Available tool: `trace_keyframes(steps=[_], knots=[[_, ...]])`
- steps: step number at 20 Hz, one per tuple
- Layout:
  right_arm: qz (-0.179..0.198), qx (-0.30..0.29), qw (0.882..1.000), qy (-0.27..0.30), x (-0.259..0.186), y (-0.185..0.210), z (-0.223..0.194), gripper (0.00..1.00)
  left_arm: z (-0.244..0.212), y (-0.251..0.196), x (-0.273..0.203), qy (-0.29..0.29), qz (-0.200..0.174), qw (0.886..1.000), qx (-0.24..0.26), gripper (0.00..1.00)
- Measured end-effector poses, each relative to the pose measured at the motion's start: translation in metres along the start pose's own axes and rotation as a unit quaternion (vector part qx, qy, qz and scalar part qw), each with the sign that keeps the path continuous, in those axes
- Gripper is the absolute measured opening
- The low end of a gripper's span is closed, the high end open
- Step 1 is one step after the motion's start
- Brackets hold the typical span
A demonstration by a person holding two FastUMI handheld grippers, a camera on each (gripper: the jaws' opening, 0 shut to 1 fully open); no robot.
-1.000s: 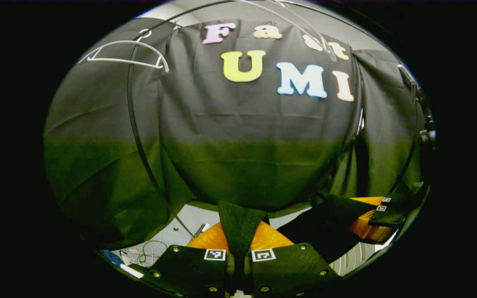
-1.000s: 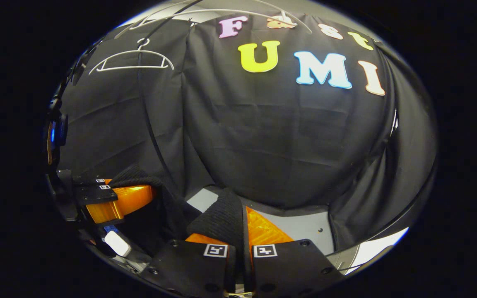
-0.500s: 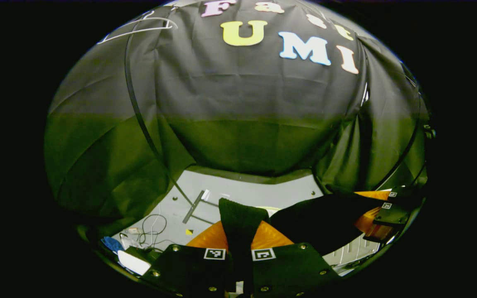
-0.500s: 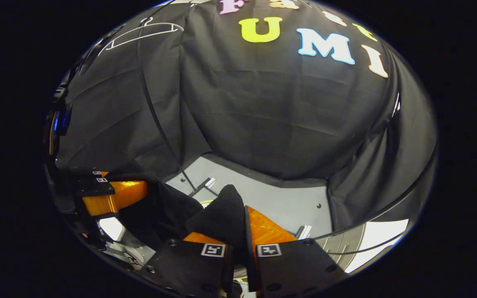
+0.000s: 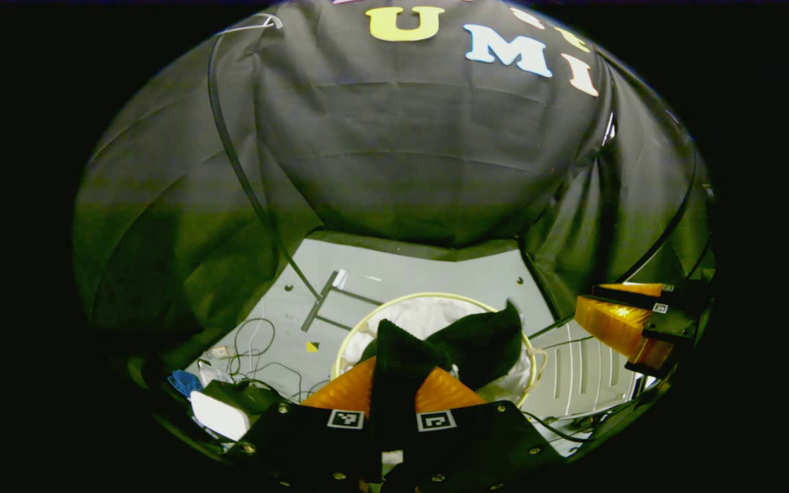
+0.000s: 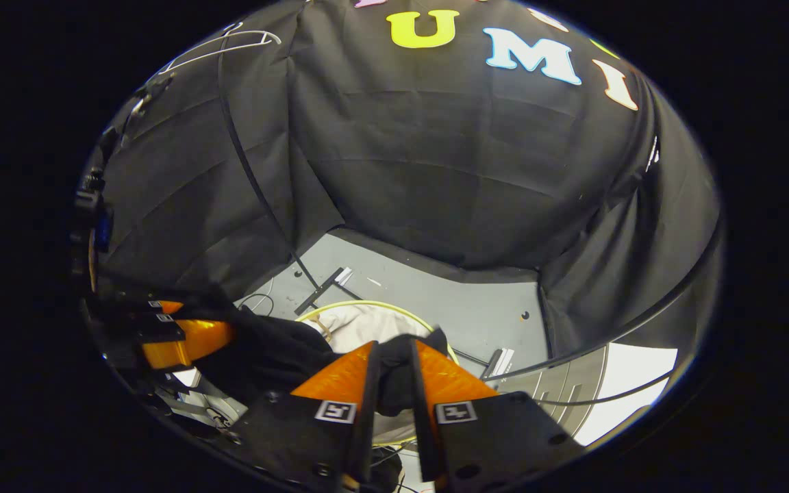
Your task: Grasp the clothes on the hanger with both hands and then place them into the laundry hamper below.
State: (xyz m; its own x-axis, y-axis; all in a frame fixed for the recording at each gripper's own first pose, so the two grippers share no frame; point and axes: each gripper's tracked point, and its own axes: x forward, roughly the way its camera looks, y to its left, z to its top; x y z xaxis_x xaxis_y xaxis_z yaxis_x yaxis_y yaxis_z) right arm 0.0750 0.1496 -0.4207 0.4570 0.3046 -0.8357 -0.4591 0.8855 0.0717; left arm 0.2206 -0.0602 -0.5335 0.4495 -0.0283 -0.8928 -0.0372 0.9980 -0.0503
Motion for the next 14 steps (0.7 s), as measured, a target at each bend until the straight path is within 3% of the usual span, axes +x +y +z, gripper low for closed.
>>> trace_keyframes(steps=[1, 2, 6, 9, 14], knots=[[0.002, -0.004, 1.0, -0.002, -0.001, 0.001, -0.001, 0.4, 0.005, -0.002, -0.007, -0.006, 0.001, 1.0, -0.002, 0.21], [0.005, -0.005, 1.0, -0.004, -0.003, 0.001, 0.001, 0.43, 0.011, -0.003, -0.004, -0.019, 0.002, 1.0, -0.001, 0.36], [0.01, -0.005, 1.0, -0.016, -0.01, 0.004, 0.002, 1.0, 0.041, 0.008, -0.029, -0.058, 0.024, 0.998, 0.013, 0.95], [0.007, -0.01, 0.999, -0.031, -0.018, 0.004, 0.002, 0.97, 0.051, 0.009, -0.039, -0.073, 0.022, 0.997, 0.01, 0.96], [-0.001, -0.009, 0.997, -0.078, -0.051, -0.002, 0.026, 0.97, 0.085, 0.011, -0.095, -0.139, 0.015, 0.99, 0.017, 0.96]])
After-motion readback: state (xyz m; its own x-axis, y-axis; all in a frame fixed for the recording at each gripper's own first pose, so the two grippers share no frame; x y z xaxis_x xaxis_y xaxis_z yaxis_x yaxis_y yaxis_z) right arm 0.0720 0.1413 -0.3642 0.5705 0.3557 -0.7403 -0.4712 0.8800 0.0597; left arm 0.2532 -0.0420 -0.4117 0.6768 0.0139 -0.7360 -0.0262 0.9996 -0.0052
